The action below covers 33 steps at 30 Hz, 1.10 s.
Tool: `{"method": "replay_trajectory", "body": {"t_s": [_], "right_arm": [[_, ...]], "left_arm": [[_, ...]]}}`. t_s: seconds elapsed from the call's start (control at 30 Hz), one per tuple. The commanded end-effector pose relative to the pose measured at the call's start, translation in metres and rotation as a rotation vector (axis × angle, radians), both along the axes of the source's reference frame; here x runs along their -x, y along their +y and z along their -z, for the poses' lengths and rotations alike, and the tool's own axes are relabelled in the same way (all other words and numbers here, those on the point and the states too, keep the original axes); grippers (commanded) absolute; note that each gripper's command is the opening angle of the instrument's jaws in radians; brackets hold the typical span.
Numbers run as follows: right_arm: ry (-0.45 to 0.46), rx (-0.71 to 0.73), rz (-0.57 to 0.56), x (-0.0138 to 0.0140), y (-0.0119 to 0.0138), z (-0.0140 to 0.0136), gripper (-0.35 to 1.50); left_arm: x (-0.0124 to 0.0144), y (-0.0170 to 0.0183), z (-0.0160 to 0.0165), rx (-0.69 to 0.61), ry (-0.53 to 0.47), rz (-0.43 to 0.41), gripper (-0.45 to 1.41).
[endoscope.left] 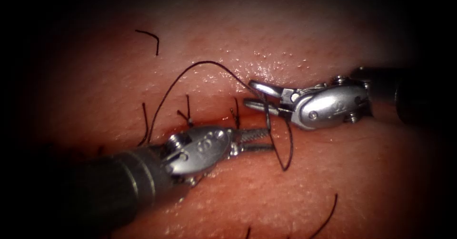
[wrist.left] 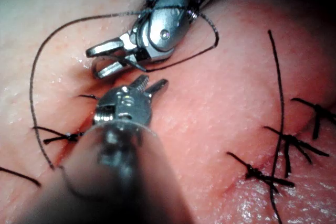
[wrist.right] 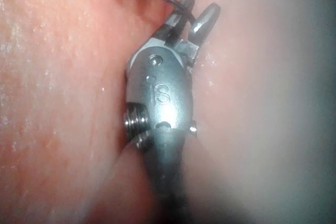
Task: Wound Closure
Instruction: Push needle through skin above the incision with right needle driver
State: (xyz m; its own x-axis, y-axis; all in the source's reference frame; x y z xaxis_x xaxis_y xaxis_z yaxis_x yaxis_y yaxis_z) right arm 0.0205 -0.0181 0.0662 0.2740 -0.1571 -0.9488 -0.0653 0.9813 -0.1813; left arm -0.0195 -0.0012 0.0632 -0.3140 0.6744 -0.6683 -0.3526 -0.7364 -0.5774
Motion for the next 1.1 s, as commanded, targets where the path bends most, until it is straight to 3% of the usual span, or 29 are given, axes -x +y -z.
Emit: {"method": "replay_trajectory", "body": {"t_s": [0.03,0.57,0.77,1.0,1.1], "right_arm": [[-0.01,-0.036,0.005,-0.0006,-0.0005,-0.0012,-0.35],[-0.13,-0.238,0.009,0.0007,-0.0019,-0.0025,-0.35],[-0.198,-0.397,-0.011,0.0017,-0.0013,-0.0033,-0.35],[-0.175,-0.494,-0.008,0.0017,-0.0013,-0.0038,-0.35],[-0.101,-0.491,-0.044,0.0014,-0.0007,-0.003,-0.35]], "left_arm": [[0.0004,0.0003,-0.0006,0.0,0.002,-0.003,-0.05],[0.0003,0.0002,-0.0008,0.002,0.011,-0.019,-0.01],[0.0004,0.0,-0.0008,-0.005,0.017,-0.022,-0.01],[0.0006,0.0,-0.001,-0.004,0.018,-0.02,0.0],[0.0008,0.0,-0.0011,-0.003,0.02,-0.018,0.0]]}}
